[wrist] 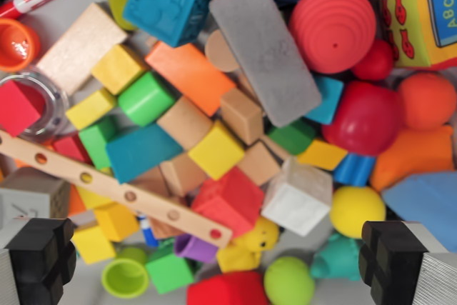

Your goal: Pick an object from the bin

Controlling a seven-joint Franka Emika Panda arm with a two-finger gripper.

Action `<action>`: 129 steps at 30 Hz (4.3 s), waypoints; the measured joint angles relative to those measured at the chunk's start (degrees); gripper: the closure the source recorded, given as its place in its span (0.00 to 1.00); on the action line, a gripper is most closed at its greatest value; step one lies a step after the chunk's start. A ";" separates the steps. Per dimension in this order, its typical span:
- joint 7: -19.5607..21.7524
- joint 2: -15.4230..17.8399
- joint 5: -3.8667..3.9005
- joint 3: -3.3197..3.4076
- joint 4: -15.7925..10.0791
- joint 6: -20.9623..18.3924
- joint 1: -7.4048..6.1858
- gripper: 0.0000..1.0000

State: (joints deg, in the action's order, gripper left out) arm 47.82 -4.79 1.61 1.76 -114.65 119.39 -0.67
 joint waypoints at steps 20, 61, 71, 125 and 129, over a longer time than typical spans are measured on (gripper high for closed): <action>4.84 1.88 -0.01 0.00 -6.99 5.00 0.12 0.00; 22.66 3.79 -0.65 0.41 -28.82 24.74 0.43 0.00; 27.51 2.49 -1.16 0.53 -33.86 31.07 0.55 0.00; 31.53 -10.98 -3.69 -0.67 -36.76 49.45 1.43 1.00; 31.53 -10.98 -3.69 -0.66 -36.77 49.45 1.43 1.00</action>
State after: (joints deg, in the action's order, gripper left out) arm 79.35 -15.77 -2.08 1.10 -151.42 168.84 0.76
